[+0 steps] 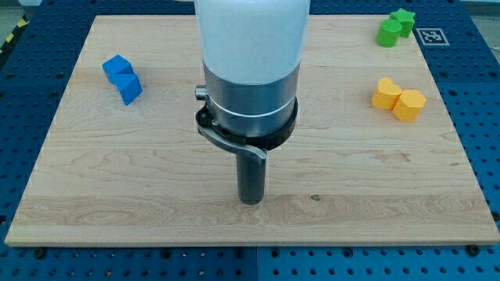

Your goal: Point your arm at the blue triangle

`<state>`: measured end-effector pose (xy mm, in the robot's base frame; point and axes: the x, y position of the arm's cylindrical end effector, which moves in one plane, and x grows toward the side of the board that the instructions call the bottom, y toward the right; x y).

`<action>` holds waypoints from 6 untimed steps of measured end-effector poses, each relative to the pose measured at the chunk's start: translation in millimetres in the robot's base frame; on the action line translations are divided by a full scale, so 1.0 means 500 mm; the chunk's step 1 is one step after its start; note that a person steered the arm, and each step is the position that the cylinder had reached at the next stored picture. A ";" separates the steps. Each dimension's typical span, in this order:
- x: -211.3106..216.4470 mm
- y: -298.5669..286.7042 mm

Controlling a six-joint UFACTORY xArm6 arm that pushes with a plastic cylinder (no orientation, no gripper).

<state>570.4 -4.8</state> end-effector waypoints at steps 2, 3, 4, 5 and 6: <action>-0.061 -0.062; -0.152 -0.152; -0.154 -0.154; -0.179 -0.241; -0.217 -0.356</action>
